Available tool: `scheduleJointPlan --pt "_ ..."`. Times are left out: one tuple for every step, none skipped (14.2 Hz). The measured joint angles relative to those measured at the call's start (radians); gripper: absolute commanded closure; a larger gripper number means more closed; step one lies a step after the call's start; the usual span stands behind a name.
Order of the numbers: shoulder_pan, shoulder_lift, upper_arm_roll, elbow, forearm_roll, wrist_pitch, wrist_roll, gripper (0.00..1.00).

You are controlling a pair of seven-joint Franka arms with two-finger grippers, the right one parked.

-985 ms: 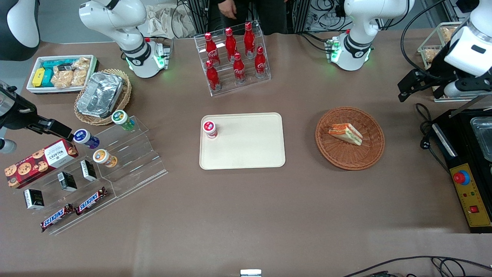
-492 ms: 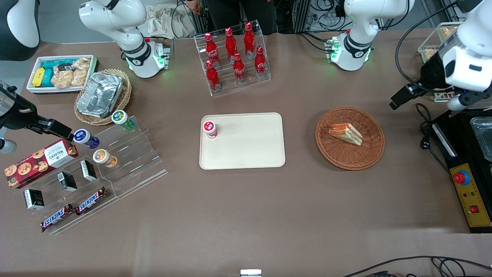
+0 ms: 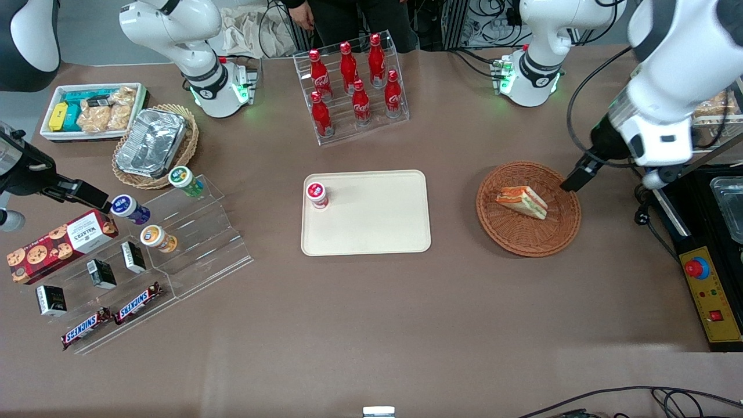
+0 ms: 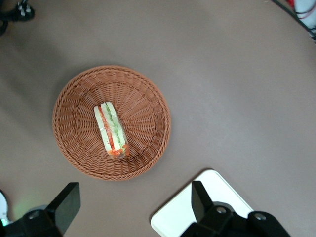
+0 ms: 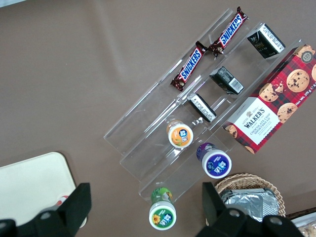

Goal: Place sandwich from basket to tray
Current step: 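Move the left gripper over the wrapped sandwich in the wicker basket, then lower the open left gripper around the sandwich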

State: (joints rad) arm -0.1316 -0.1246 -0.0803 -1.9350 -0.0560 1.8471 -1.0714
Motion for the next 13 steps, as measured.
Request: scheduleJointPlan --pt "-0.005 0.009 0.0 -0.027 0.002 0.017 -0.025 0.0" --pt "-0.011 0.026 0.0 -0.047 0.005 0.028 -0.057 0.0" --pt "-0.017 0.049 0.0 -0.059 0.011 0.036 -0.089 0.0" --pt "-0.021 0.074 0.0 -0.064 0.021 0.043 -0.12 0.0" --pt "-0.023 0.097 0.0 -0.067 0.028 0.048 -0.143 0.0" --pt "-0.024 0.115 0.0 -0.075 0.032 0.062 -0.157 0.0" --pt "-0.024 0.125 0.0 -0.095 0.034 0.095 -0.164 0.0" --pt "-0.023 0.128 0.001 -0.13 0.034 0.142 -0.168 0.0" --pt "-0.023 0.127 0.002 -0.172 0.034 0.195 -0.169 0.0" --pt "-0.023 0.127 0.002 -0.214 0.034 0.248 -0.169 0.0" --pt "-0.023 0.127 0.002 -0.252 0.034 0.294 -0.169 0.0" --pt "-0.023 0.127 0.002 -0.283 0.034 0.336 -0.169 0.0" --pt "-0.023 0.128 0.002 -0.311 0.034 0.373 -0.169 0.0"
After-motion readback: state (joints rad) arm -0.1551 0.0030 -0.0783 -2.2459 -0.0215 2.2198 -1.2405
